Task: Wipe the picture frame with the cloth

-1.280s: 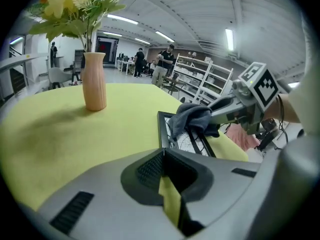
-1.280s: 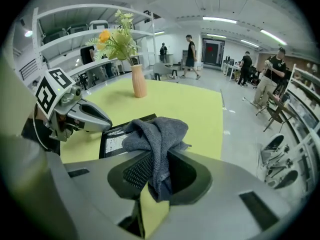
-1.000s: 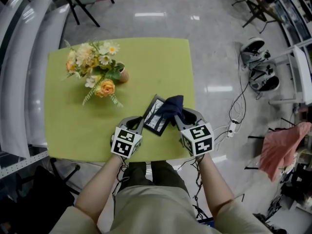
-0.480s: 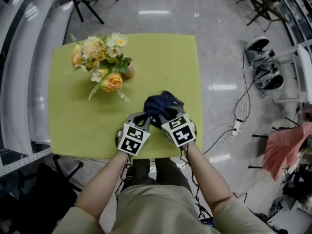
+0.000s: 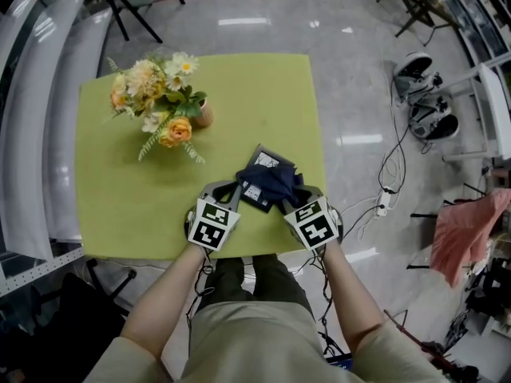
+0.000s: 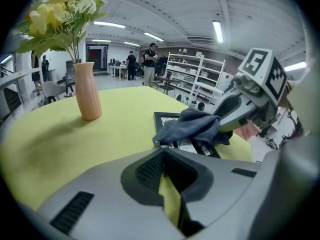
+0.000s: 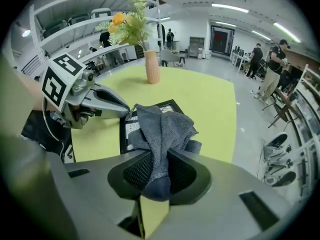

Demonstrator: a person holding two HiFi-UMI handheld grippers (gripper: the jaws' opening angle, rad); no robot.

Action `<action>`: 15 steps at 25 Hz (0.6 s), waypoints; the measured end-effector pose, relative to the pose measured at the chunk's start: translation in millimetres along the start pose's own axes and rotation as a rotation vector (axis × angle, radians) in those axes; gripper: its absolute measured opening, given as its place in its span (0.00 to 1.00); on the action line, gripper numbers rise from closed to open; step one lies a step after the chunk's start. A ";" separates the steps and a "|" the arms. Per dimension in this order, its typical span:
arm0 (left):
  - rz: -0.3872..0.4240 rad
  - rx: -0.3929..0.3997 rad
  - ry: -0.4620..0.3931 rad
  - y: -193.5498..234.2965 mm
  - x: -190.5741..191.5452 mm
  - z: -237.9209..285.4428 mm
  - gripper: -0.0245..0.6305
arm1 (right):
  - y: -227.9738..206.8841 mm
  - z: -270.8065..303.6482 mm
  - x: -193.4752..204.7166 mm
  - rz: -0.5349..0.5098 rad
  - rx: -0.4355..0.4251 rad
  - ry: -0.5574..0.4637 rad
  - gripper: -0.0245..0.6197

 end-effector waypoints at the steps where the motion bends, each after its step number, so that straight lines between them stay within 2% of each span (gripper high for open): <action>1: 0.000 0.001 -0.003 0.2 0.0 -0.1 0.05 | -3.6 -4.1 4.6 0.012 0.012 0.003 0.17; 3: -0.016 0.002 -0.020 0.5 1.4 -1.6 0.05 | -9.4 -16.0 5.2 0.053 0.027 -0.026 0.17; 6: -0.040 -0.013 -0.037 0.1 10.8 -8.5 0.05 | -10.0 -34.4 -14.5 0.137 0.012 -0.133 0.17; 10: -0.047 -0.022 -0.056 -6.6 11.7 -19.8 0.05 | 6.8 -39.7 -52.5 0.210 -0.081 -0.259 0.17; 15: -0.035 -0.015 -0.043 -8.5 9.7 -18.4 0.05 | 48.9 -11.2 -70.4 0.165 -0.149 -0.238 0.18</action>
Point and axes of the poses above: the fingertips, and each gripper's own axes: z forward along the fingers, y to its left, x out of its underside, the point moved 5 cm from there along -z, backward along the fingers, and after that the axes turned 15 degrees about x, right-handed, at the moved point
